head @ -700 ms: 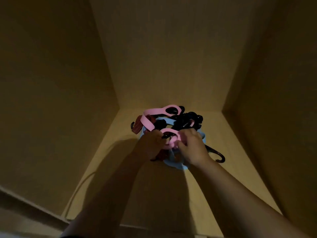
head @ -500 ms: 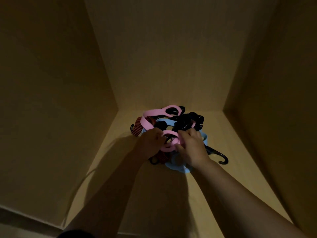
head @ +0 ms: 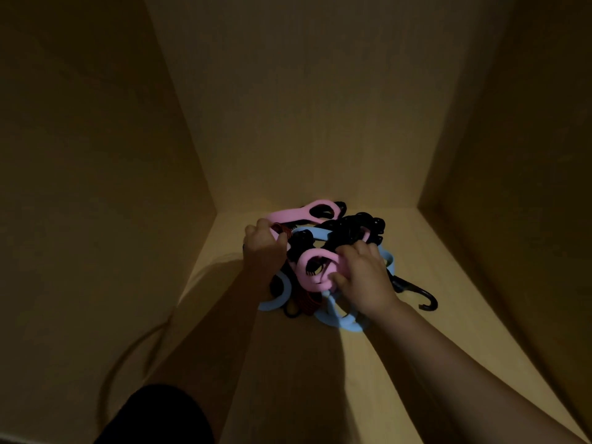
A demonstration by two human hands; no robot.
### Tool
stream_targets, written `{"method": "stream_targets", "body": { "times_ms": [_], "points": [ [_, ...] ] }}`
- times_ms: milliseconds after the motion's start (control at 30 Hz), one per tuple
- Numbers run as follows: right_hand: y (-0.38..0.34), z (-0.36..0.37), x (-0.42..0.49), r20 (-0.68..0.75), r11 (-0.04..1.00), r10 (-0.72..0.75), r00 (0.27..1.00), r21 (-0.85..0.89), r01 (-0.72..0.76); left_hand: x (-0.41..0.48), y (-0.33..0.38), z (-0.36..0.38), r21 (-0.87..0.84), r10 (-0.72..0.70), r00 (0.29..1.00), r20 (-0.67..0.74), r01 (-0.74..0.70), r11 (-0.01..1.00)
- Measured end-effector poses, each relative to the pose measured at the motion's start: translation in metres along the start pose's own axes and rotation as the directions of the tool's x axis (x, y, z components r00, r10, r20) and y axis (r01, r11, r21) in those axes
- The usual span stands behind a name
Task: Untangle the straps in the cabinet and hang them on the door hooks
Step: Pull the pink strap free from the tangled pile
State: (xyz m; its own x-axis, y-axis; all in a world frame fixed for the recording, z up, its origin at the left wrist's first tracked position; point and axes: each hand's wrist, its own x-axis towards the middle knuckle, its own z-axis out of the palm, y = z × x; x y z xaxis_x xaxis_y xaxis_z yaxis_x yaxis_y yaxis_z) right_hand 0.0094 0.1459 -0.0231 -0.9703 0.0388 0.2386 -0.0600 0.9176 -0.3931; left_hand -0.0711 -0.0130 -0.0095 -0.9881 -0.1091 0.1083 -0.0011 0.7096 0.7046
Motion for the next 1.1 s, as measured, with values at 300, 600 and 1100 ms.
{"method": "stream_targets", "body": {
  "times_ms": [300,600,1100],
  "points": [
    [0.001,-0.005,0.005,-0.123,0.982,-0.039,0.992,0.181,0.061,0.019,-0.006,0.001,0.003,-0.107,0.993,0.055,0.107,0.994],
    [-0.013,-0.023,0.009,-0.244,0.833,0.201,0.949,0.553,-0.035,0.027,0.008,0.005,-0.171,-0.179,0.977,0.118,0.197,0.965],
    [-0.013,-0.037,0.017,0.031,0.394,0.486,0.874,0.884,-0.251,-0.003,0.047,-0.007,-0.590,0.004,0.996,0.084,0.046,0.806]
  ]
}}
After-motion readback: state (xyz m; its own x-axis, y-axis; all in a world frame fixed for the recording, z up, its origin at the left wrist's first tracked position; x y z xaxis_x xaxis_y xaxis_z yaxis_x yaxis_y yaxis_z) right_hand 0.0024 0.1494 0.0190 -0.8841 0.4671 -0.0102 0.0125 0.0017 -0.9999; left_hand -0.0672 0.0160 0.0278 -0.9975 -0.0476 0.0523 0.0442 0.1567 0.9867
